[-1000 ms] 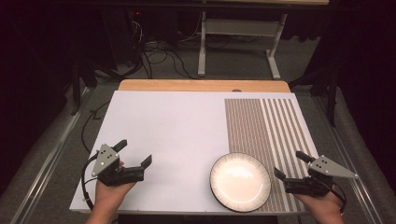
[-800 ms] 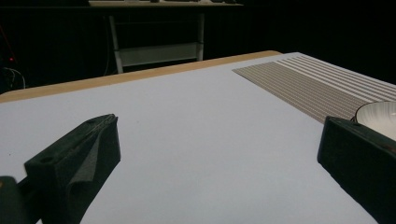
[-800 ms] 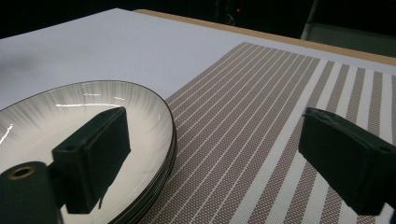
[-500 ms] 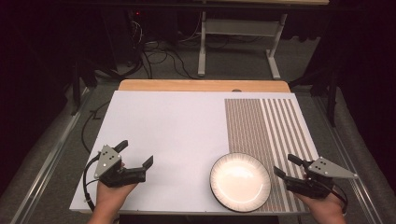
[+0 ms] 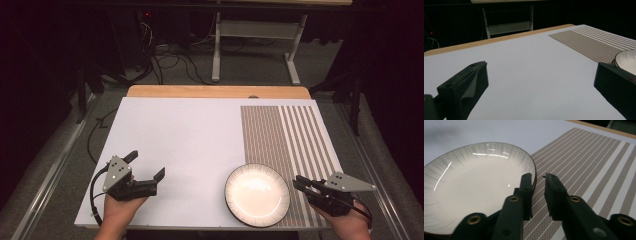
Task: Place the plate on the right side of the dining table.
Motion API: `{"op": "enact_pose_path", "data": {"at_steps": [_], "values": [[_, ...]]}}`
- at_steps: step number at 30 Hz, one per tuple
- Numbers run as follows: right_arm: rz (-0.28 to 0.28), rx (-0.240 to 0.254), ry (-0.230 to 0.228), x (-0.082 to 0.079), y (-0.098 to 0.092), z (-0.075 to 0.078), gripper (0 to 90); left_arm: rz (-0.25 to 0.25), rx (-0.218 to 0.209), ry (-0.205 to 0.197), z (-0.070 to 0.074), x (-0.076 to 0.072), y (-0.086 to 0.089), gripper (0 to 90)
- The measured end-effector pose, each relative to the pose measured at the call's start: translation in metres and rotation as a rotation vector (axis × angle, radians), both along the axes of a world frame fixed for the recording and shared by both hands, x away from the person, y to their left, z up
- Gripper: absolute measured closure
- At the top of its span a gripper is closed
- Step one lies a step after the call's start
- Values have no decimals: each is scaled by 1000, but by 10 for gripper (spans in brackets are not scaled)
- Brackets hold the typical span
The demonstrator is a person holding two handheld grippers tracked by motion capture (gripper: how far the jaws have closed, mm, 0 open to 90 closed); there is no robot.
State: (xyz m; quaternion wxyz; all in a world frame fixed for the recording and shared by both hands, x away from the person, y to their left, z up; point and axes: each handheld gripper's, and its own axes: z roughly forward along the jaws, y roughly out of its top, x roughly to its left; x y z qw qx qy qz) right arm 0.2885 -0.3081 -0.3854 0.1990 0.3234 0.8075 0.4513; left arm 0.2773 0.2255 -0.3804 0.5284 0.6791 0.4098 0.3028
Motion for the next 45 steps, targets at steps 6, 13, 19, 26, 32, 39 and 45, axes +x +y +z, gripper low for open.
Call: {"op": "enact_pose_path", "data": {"at_steps": [6,13,19,26,32,39,45], "values": [[59,-34,49,-1,3,-3,900,0,0,1,0,1,0,0],[93,-61,93,0,5,-5,900,2,-3,2,0,1,0,0],[97,-77,100,0,8,-6,900,4,-8,3,0,1,1,0],[97,-88,97,-1,9,-6,900,4,-6,4,-1,1,1,0],[95,-96,94,-1,10,-6,900,5,-6,4,0,1,1,0],[96,-117,82,-2,12,-6,900,4,-7,4,0,1,1,0],[97,-128,80,-2,14,-5,900,5,-5,4,-1,1,1,0]]}}
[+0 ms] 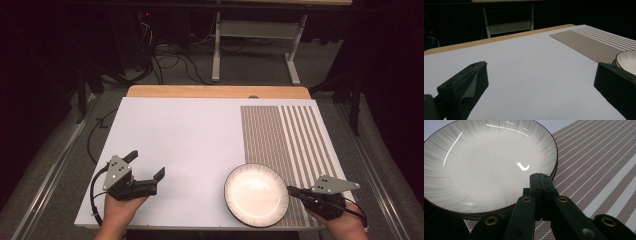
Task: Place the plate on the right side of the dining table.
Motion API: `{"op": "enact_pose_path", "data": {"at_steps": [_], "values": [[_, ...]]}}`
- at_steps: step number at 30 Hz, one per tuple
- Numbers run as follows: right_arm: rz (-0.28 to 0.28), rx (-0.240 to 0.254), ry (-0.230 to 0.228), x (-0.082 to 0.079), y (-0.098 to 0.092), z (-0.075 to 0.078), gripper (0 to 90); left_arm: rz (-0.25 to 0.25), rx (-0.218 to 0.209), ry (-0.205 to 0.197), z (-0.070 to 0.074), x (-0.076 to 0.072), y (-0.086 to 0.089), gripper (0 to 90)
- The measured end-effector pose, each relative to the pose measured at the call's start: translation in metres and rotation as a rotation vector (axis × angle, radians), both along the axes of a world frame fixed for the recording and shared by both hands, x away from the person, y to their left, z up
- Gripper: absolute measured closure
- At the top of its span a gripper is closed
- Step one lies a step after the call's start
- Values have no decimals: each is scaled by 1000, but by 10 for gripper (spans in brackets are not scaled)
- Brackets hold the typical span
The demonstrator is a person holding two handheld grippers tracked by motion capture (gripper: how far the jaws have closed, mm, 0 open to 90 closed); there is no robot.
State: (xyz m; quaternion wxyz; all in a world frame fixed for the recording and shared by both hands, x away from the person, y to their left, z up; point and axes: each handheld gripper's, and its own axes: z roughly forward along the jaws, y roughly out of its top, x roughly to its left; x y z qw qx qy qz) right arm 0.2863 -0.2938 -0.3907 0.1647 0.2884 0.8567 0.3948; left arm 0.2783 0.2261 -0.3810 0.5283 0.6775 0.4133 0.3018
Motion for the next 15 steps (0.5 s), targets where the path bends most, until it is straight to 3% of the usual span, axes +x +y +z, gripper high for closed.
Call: {"op": "enact_pose_path", "data": {"at_steps": [15], "values": [[8,-15,-5,0,4,0,900,4,0,-1,0,0,1,0]]}}
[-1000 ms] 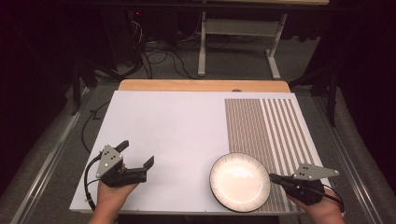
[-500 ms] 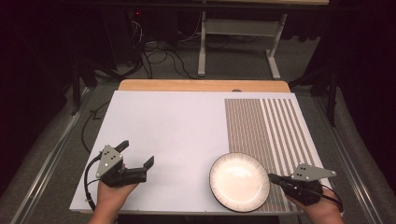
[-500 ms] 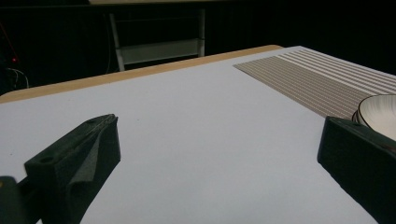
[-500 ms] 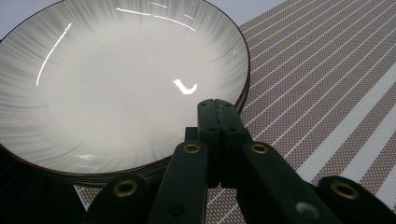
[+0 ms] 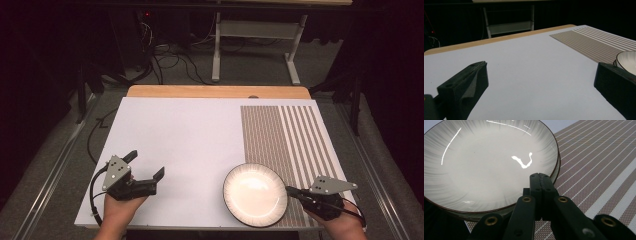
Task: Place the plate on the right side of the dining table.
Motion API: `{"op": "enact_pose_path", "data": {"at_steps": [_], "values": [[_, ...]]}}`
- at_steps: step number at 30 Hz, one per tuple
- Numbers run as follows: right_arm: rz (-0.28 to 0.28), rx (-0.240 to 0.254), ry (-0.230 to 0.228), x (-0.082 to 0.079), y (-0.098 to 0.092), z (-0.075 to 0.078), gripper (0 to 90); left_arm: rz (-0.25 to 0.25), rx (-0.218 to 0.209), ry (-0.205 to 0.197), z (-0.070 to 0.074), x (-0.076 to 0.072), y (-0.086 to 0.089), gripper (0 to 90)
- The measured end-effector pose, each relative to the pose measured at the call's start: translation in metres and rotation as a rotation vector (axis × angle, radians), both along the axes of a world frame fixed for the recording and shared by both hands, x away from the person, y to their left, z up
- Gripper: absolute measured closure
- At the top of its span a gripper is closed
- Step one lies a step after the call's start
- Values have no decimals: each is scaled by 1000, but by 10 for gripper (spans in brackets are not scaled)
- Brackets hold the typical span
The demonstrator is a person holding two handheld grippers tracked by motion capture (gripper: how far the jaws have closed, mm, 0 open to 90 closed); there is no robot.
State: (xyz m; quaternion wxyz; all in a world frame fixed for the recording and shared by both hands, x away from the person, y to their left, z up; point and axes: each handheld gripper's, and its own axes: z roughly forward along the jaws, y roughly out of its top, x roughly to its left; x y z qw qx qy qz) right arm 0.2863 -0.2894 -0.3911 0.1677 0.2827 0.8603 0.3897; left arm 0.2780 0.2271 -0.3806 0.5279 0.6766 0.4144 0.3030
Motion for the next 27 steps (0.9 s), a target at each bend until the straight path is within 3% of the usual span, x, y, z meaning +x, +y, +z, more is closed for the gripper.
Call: {"op": "enact_pose_path", "data": {"at_steps": [27], "values": [[65,17,48,0,12,-5,900,0,-1,5,0,0,0,0]]}}
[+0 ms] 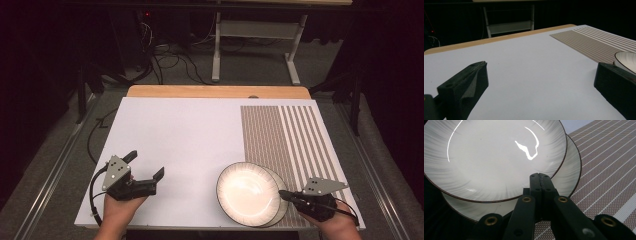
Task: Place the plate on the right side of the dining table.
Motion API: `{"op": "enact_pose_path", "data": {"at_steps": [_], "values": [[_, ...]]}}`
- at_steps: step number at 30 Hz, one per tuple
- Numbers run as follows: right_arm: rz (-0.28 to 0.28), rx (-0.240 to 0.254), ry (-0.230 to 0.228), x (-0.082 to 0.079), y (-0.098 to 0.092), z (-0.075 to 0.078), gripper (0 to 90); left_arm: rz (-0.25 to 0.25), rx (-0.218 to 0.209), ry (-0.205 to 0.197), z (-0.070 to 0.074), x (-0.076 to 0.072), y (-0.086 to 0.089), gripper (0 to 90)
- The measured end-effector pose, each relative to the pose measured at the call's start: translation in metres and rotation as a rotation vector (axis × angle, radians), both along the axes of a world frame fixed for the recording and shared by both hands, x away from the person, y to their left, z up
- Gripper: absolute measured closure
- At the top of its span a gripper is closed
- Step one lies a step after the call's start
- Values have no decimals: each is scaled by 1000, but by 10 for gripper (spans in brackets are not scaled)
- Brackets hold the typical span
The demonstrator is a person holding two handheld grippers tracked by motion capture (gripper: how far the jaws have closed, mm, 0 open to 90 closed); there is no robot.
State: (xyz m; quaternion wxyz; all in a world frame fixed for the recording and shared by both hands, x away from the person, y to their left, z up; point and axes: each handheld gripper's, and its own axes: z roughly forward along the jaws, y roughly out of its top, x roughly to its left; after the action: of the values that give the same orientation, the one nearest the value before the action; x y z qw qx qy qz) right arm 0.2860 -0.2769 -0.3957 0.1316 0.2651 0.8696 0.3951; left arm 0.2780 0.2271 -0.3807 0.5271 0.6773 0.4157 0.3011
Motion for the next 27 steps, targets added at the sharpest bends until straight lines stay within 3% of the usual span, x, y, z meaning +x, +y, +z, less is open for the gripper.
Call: {"op": "enact_pose_path", "data": {"at_steps": [27], "values": [[16,11,4,-2,-1,0,900,-4,-7,8,0,1,-1,0]]}}
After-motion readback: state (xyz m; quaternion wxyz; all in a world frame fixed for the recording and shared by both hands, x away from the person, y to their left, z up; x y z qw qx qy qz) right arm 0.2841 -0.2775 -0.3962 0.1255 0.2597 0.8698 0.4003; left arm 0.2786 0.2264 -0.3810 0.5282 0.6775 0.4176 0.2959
